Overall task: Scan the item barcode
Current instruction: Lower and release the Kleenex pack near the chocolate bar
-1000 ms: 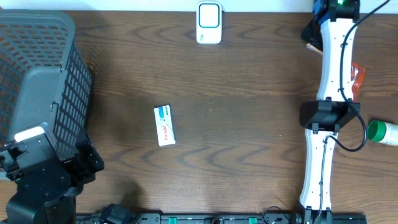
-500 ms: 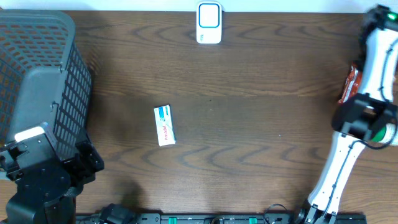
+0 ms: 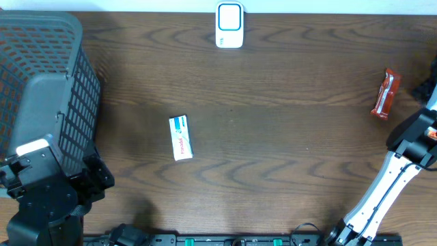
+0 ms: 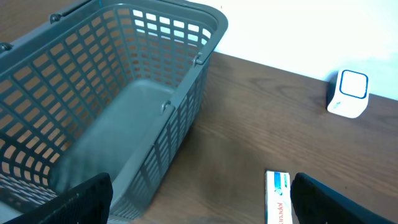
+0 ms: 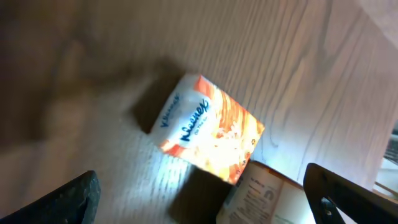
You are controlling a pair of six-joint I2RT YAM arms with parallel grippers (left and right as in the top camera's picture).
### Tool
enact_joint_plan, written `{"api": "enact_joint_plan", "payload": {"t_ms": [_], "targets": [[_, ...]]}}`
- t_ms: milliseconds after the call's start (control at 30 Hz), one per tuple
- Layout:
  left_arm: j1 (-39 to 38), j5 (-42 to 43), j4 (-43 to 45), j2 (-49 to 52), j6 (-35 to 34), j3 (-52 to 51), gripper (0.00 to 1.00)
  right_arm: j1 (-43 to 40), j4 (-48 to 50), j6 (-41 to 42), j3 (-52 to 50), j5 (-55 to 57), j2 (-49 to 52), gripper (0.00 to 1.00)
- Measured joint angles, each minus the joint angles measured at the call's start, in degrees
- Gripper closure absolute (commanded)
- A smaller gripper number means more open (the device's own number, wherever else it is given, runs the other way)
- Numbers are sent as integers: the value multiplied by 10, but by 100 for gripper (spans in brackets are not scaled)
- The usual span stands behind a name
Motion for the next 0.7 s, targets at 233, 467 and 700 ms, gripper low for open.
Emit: {"api": "enact_joint_plan", "payload": {"t_ms": [233, 467, 700], "targets": [[0, 0, 0, 0, 0, 0, 9, 11, 18, -62, 151, -134, -23, 1], [0, 0, 0, 0, 0, 0, 9, 107, 71, -111, 211, -224, -138, 1], [0, 0, 0, 0, 0, 0, 8, 277, 212, -125, 218, -308, -291, 1]]}}
